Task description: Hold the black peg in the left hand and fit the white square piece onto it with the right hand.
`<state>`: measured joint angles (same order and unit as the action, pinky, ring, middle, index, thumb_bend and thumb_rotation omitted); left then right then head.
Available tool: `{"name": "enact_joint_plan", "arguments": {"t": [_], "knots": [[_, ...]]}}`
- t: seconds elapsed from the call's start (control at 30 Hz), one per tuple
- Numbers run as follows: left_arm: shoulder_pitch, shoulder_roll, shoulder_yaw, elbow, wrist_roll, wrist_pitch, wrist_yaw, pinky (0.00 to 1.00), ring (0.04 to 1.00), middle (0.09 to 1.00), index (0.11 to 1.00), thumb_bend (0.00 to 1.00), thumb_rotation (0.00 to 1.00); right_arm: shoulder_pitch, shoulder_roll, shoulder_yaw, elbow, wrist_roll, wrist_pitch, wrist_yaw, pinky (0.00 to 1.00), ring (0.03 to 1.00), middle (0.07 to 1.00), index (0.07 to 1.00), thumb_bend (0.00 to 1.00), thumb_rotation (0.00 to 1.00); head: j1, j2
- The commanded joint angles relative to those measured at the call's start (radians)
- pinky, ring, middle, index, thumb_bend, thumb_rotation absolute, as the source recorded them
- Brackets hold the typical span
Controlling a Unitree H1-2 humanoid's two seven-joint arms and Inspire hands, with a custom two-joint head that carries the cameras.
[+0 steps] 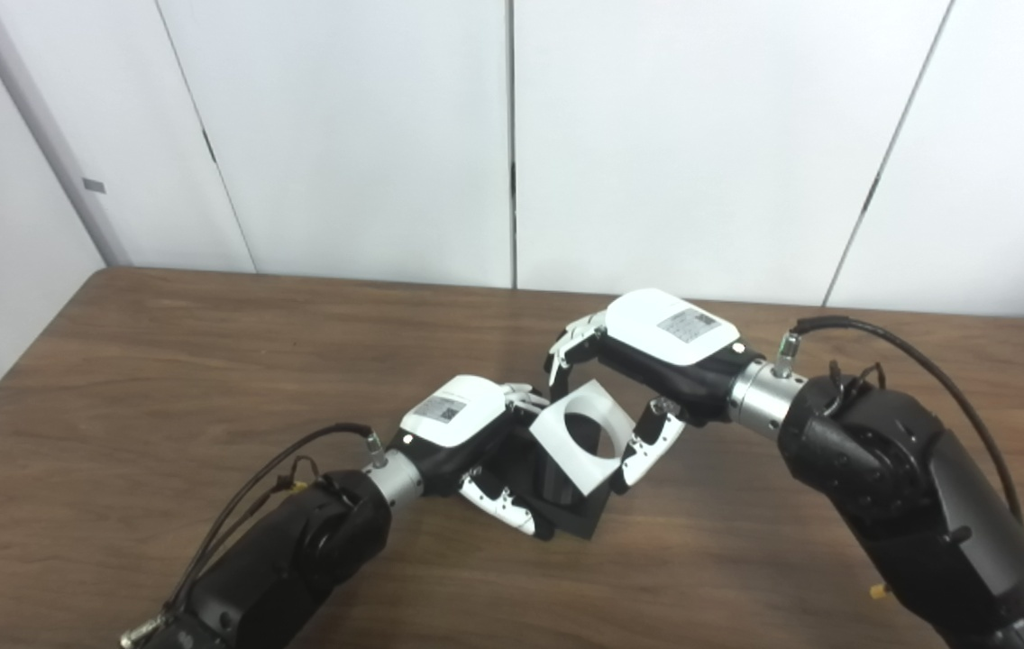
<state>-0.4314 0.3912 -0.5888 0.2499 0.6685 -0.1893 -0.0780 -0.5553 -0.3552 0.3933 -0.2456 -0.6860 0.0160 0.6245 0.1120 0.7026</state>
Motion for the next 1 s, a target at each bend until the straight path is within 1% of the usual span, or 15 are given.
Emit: {"name": "enact_joint_plan", "arguments": {"t": [0.0, 0.37, 0.57, 0.8, 0.97], "knots": [[0.056, -0.023, -0.072, 0.034, 0.066, 0.019, -0.101, 0.84, 0.886, 0.823, 0.554, 0.95, 0.26, -0.035, 0.002, -0.011, -0.013, 0.011, -0.019, -0.021, 0.86, 0.837, 0.755, 0.476, 0.52, 0.14, 0.0, 0.001], [0.058, -0.023, -0.072, 0.03, 0.065, 0.02, -0.102, 0.84, 0.883, 0.821, 0.557, 0.95, 0.25, -0.043, 0.032, -0.008, 0.02, 0.007, -0.006, -0.03, 0.85, 0.832, 0.755, 0.477, 0.52, 0.13, 0.0, 0.001], [0.057, -0.025, -0.076, 0.035, 0.069, 0.019, -0.103, 0.83, 0.886, 0.826, 0.557, 0.95, 0.25, -0.06, 0.06, 0.001, 0.057, 0.001, -0.001, -0.04, 0.84, 0.832, 0.757, 0.477, 0.52, 0.14, -0.002, 0.003], [0.057, -0.03, -0.075, 0.036, 0.064, 0.02, -0.105, 0.83, 0.886, 0.831, 0.555, 0.94, 0.24, -0.091, 0.094, 0.023, 0.108, -0.012, -0.014, -0.051, 0.85, 0.827, 0.75, 0.476, 0.52, 0.14, 0.001, 0.005], [0.056, -0.033, -0.077, 0.036, 0.069, 0.021, -0.098, 0.83, 0.88, 0.831, 0.558, 0.96, 0.24, -0.098, 0.104, 0.043, 0.137, -0.02, -0.017, -0.059, 0.84, 0.831, 0.758, 0.476, 0.52, 0.14, 0.003, 0.005]]}}
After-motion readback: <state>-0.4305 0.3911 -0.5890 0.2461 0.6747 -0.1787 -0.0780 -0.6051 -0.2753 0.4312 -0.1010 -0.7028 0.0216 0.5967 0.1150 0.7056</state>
